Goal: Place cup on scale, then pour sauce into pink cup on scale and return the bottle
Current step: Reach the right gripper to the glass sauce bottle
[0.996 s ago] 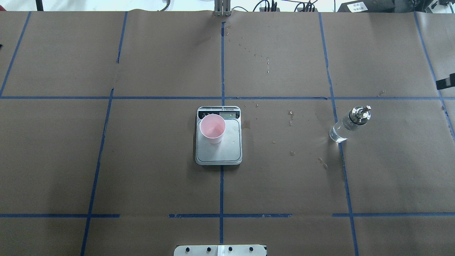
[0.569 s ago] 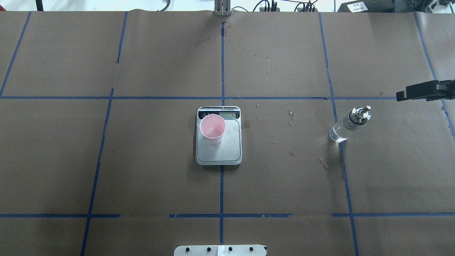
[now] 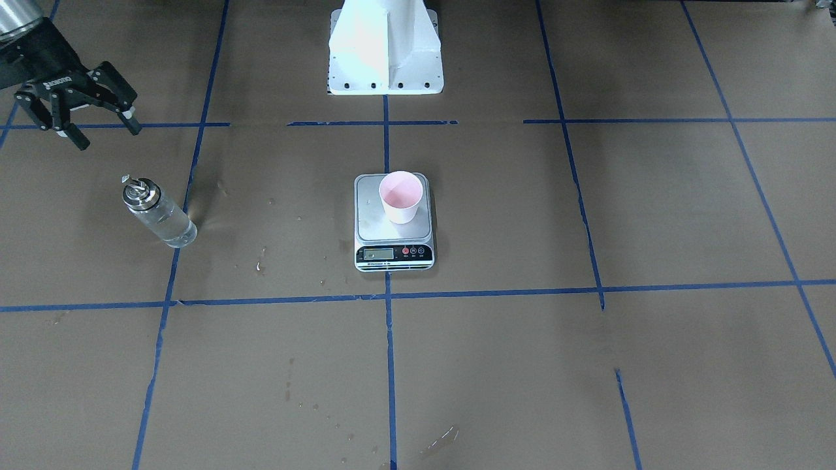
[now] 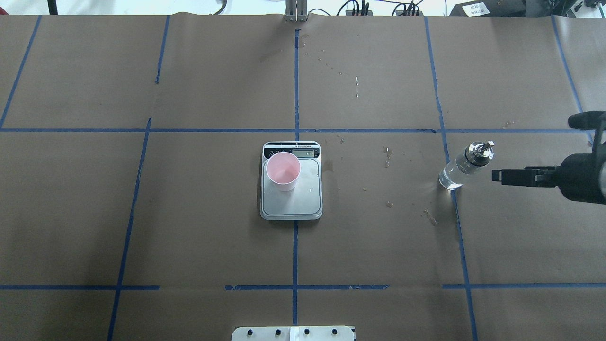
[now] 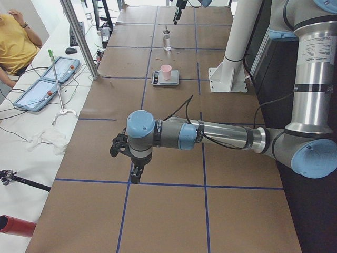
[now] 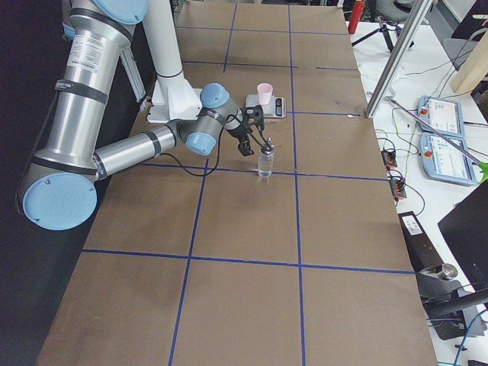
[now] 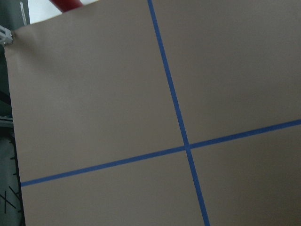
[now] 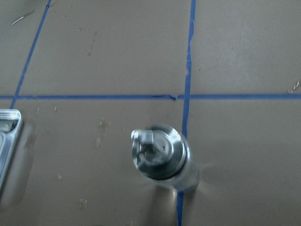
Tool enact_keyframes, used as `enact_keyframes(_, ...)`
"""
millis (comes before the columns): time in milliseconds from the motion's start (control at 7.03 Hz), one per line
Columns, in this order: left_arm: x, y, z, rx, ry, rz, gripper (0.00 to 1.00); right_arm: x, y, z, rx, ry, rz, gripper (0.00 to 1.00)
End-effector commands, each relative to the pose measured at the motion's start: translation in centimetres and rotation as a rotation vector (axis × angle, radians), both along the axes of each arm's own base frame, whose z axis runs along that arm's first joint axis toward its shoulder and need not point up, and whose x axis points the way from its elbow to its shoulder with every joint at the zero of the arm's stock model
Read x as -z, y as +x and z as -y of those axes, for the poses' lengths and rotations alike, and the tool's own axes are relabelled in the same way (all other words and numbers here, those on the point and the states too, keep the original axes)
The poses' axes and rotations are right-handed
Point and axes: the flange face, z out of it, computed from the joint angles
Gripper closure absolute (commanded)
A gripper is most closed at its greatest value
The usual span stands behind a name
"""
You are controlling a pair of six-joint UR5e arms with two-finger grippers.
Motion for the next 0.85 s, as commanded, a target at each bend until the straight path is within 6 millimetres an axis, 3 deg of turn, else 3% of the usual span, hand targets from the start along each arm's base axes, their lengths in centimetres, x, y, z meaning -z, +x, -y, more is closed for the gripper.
enact_keyframes(0, -0.2, 0.1, -0.3, -0.003, -0.003, -0.005, 0.00, -3.6, -8.6, -5.3, -0.147, 0.125, -0.130, 0.00)
enact_keyframes(142, -0.2, 0.1, -0.3, -0.003, -0.003, -0.005, 0.00, -5.7, -10.8, -5.6, -0.184, 0.168, -0.145, 0.00)
enact_keyframes(285, -0.1, 0.1, -0.3, -0.003, -0.001, -0.007, 0.00, -6.8, -11.5, -5.2, -0.203, 0.198, -0.122, 0.00)
enact_keyframes(569, -0.1, 0.2, -0.3, -0.004, -0.001, -0.019, 0.00, -7.7, -13.9, -3.9, -0.263, 0.234, -0.139, 0.00)
enact_keyframes(712, 0.0, 0.2, -0.3, -0.004, 0.001, -0.019, 0.00, -8.3, -13.9, -3.7, -0.278, 0.257, -0.164, 0.00)
